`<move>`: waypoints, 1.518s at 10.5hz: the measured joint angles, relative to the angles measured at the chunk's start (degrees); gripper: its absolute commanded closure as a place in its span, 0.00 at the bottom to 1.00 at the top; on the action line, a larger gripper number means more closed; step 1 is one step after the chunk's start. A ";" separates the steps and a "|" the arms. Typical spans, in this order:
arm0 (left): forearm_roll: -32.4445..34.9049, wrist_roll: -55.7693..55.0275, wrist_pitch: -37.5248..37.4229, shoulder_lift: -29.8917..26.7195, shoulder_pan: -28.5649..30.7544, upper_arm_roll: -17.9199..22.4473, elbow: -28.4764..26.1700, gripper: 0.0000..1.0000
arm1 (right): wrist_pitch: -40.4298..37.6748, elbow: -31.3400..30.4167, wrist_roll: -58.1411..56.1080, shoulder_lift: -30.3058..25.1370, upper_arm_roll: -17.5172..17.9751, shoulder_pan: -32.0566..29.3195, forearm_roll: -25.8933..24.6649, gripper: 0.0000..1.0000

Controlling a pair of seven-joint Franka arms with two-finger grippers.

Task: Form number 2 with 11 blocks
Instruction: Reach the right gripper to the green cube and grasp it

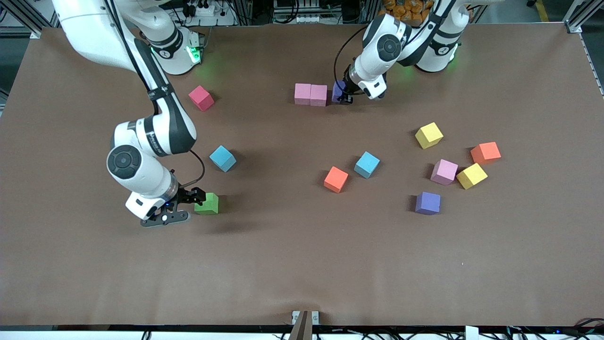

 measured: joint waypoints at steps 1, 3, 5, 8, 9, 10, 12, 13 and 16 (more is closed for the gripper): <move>0.00 -0.28 0.33 0.03 -0.17 0.00 0.00 0.74 | 0.43 0.01 0.02 0.76 0.05 0.01 0.01 0.00; 0.00 -0.43 0.77 0.05 -0.18 0.01 0.00 0.73 | 0.66 0.15 0.45 1.62 0.19 0.03 0.61 0.00; 0.00 -0.64 2.64 0.07 -0.19 0.06 -0.01 0.72 | 0.66 1.54 1.59 3.12 0.17 -0.09 3.90 0.00; 0.00 -0.68 2.92 0.08 -0.36 0.07 -0.05 0.72 | 0.66 2.60 2.27 4.74 0.19 -0.08 6.22 0.00; 0.00 -0.69 2.92 0.10 -0.61 0.10 -0.09 0.72 | 0.65 2.61 2.33 5.16 0.15 -0.25 6.42 0.00; 0.00 -0.69 2.92 0.10 -1.27 0.25 -0.19 0.72 | 0.65 2.61 2.35 5.79 0.06 -0.41 7.27 0.00; 0.25 -0.70 3.09 0.10 -3.30 1.89 -0.53 0.72 | 0.59 2.63 2.36 6.65 0.07 -0.34 10.21 0.00; 0.84 -0.70 3.20 0.10 -5.23 4.45 -0.66 0.73 | 0.58 2.64 2.36 6.96 0.14 -0.23 10.63 0.00; 2.33 -0.70 3.24 0.12 -10.18 10.83 -0.78 0.73 | 0.55 2.64 2.36 7.91 0.23 -0.16 10.90 0.00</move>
